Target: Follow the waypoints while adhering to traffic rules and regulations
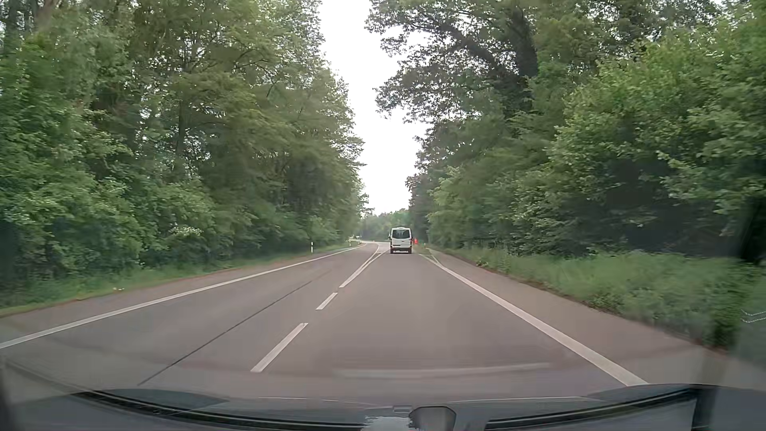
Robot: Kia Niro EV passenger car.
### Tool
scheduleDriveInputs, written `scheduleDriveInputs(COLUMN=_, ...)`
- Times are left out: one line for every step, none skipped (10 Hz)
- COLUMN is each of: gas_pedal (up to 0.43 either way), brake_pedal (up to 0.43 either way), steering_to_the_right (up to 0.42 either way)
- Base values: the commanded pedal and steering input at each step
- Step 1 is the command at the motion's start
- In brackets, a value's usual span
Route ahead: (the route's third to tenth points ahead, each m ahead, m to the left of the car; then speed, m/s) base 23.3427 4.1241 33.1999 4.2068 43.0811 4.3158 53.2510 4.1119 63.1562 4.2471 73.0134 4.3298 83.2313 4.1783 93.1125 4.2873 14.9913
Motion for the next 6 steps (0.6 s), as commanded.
scheduleDriveInputs(gas_pedal=0.067, brake_pedal=0.000, steering_to_the_right=0.002)
scheduleDriveInputs(gas_pedal=0.067, brake_pedal=0.000, steering_to_the_right=0.002)
scheduleDriveInputs(gas_pedal=0.067, brake_pedal=0.000, steering_to_the_right=0.002)
scheduleDriveInputs(gas_pedal=0.067, brake_pedal=0.000, steering_to_the_right=0.002)
scheduleDriveInputs(gas_pedal=0.067, brake_pedal=0.000, steering_to_the_right=0.002)
scheduleDriveInputs(gas_pedal=0.067, brake_pedal=0.000, steering_to_the_right=0.002)
